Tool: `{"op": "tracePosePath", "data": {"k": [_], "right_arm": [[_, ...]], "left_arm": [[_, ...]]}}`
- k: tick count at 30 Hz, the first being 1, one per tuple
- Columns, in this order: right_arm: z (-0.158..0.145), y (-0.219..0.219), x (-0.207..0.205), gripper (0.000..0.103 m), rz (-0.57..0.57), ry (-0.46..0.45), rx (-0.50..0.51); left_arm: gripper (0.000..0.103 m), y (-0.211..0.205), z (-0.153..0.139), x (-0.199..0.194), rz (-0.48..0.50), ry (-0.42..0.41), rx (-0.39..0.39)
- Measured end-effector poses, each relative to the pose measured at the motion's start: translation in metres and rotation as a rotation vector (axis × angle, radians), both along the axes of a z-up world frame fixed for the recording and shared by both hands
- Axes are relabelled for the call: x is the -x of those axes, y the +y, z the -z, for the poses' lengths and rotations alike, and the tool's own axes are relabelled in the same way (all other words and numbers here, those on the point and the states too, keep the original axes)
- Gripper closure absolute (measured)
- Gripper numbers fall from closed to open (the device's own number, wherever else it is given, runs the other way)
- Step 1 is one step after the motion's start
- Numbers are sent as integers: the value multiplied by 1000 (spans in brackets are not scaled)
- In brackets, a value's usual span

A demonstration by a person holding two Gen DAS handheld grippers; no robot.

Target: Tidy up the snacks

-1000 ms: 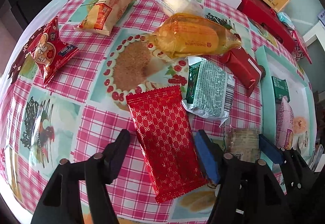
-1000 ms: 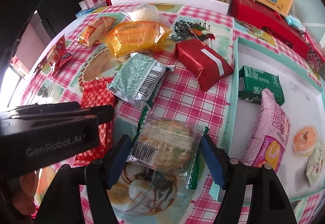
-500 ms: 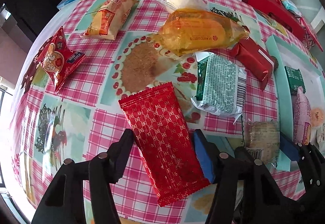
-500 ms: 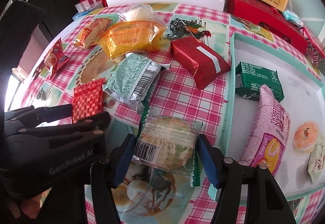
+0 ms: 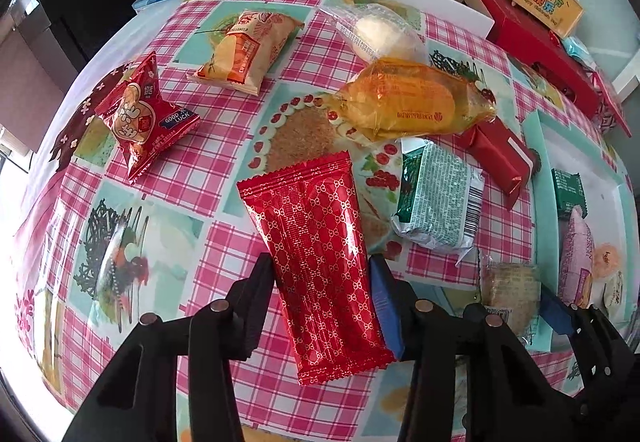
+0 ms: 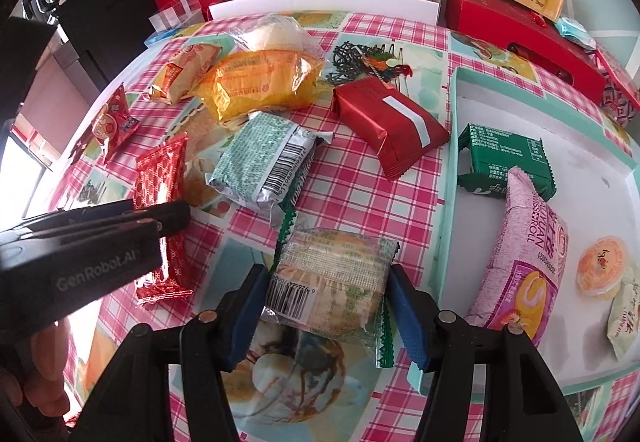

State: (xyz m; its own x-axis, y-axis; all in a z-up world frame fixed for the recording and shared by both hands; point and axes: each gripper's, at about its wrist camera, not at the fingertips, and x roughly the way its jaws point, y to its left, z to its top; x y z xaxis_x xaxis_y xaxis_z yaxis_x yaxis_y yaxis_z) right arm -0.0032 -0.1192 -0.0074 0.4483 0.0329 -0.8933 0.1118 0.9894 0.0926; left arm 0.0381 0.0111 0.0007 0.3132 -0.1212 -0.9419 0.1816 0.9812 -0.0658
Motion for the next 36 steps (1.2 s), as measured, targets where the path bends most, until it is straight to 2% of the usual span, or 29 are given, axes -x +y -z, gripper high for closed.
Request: {"op": "tracePosePath", "data": {"k": [12,27,31,36], "right_arm": [[-33,-8,12,40,25,-100,-46],[-42,-22,17,40,57,-129,-60],[-49,-33,20,40,79,-155,-60],[-59,-69,27,40,176,-191,-48]], "left_arm": [[57,17,-32,-6,-18,-80,64],[57,11,-48,2,8,-127,78],[57,6,-57,6,24,-145,89],[57,-15,-69,8,71,-161,97]]}}
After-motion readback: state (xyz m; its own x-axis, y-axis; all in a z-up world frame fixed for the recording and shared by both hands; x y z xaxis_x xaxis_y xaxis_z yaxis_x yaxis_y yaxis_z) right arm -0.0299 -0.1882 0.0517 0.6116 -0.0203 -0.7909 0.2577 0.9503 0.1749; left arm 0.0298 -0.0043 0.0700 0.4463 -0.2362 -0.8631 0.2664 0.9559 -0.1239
